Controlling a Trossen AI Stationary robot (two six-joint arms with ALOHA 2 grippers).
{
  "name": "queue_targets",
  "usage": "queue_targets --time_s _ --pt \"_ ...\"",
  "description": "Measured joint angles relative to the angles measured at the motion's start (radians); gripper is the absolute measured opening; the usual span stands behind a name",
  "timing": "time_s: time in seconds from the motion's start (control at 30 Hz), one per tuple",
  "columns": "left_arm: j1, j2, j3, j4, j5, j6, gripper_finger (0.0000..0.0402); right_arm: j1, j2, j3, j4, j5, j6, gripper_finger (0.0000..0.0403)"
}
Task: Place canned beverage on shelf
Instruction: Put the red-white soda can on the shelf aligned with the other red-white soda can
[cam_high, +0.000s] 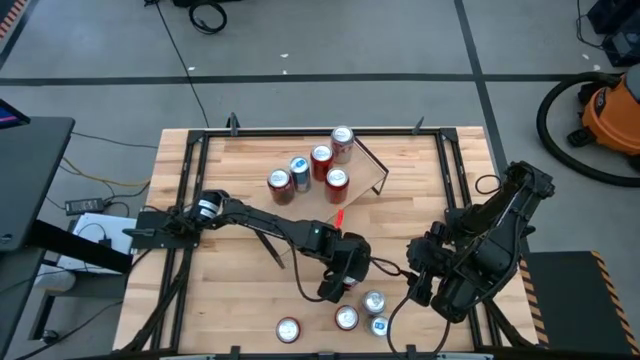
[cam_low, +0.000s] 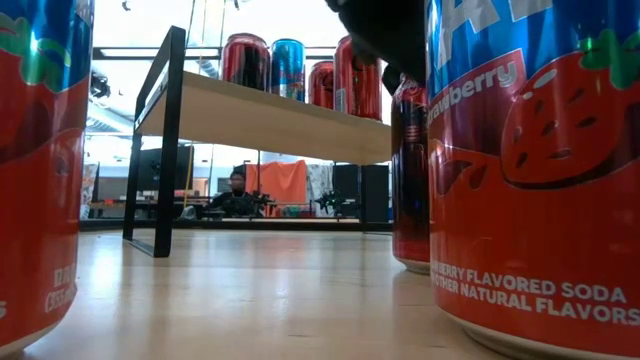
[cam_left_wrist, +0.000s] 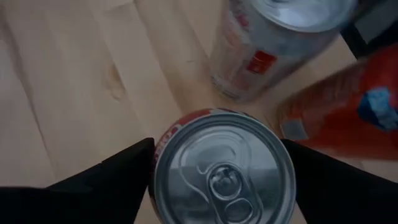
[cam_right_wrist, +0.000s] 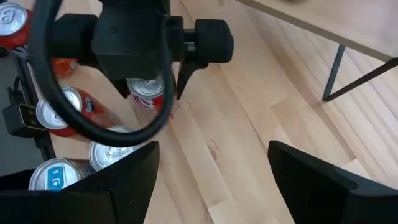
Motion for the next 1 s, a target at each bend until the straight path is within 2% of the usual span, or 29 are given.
queue_targets --time_s 0.2,0.53,0.8,1.0 --pt "0.004 -0.001 0.003 -0.016 -0.062 -0.136 0.0302 0.000 0.000 0.000 0.000 0.007 0.000 0.0310" --pt "0.041 -0.102 -0.002 -0.159 -0.161 -0.448 0.0307 0.000 0.000 0.000 -0.002 0.027 -0.007 0.0310" --pt "0.087 -0.227 0.000 -0.194 -0.161 -0.753 0.0311 -0.006 0.000 0.000 -0.001 0.065 -0.023 0.0310" --pt "0.099 -0.331 0.000 -0.268 -0.180 -0.877 0.0312 -0.014 0.000 0.000 0.000 0.068 -0.027 0.0310"
